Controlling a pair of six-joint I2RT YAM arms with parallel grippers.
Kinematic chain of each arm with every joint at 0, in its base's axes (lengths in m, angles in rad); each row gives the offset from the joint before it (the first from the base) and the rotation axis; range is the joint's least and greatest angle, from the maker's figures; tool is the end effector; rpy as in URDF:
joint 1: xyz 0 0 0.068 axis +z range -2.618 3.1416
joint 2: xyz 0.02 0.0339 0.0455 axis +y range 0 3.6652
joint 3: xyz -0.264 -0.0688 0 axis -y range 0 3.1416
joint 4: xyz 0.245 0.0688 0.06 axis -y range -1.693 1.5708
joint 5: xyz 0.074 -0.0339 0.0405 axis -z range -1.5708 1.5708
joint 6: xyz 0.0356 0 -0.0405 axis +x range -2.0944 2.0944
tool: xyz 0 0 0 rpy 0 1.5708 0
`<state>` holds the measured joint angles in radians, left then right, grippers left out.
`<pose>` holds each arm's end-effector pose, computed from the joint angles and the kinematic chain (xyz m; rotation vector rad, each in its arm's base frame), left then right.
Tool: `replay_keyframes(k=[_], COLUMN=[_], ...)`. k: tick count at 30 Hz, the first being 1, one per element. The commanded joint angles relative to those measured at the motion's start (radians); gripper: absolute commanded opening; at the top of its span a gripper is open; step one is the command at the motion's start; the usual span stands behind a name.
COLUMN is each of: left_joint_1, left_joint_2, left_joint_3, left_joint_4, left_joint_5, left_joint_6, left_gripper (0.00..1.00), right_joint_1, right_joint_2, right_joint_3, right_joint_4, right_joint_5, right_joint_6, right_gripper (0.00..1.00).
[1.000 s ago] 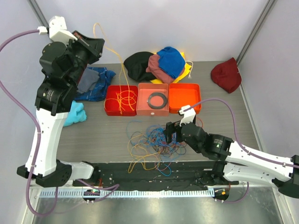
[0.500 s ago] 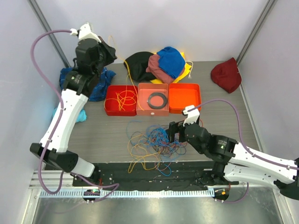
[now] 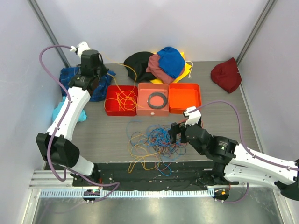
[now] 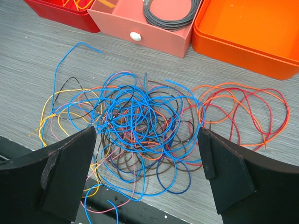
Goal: Untangle the cables
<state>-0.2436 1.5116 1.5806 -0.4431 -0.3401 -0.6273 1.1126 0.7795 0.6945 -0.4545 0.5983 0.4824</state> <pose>0.3375 -0.0716 0.4145 -0.5860 1.8396 -0.2529 0.0933 0.1437 0.2849 -0.2874 2.0094 0.3803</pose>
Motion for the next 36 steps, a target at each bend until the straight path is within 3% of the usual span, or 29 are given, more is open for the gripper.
replay_keyframes(k=[1, 14, 20, 25, 36], left_joint_1=[0.061, 0.086, 0.086, 0.086, 0.067], left_joint_2=[-0.031, -0.028, 0.001, 0.028, 0.075], left_joint_3=[-0.025, -0.097, 0.059, 0.102, -0.086], left_joint_4=[0.049, 0.116, 0.086, 0.112, 0.245], left_joint_5=[-0.020, -0.115, -0.086, -0.123, -0.145], left_joint_6=[-0.019, 0.058, 0.060, 0.089, 0.084], left_gripper=[0.00, 0.00, 0.00, 0.00, 0.00], right_joint_1=[0.001, 0.001, 0.001, 0.001, 0.001], right_joint_2=[0.009, 0.060, 0.069, 0.066, 0.046], right_joint_3=[0.003, 0.011, 0.020, 0.014, 0.005], right_joint_4=[0.010, 0.034, 0.039, 0.039, 0.016], right_joint_5=[0.038, 0.038, 0.041, 0.040, 0.054], right_joint_6=[0.009, -0.004, -0.010, -0.005, -0.002], right_gripper=[1.00, 1.00, 1.00, 1.00, 1.00])
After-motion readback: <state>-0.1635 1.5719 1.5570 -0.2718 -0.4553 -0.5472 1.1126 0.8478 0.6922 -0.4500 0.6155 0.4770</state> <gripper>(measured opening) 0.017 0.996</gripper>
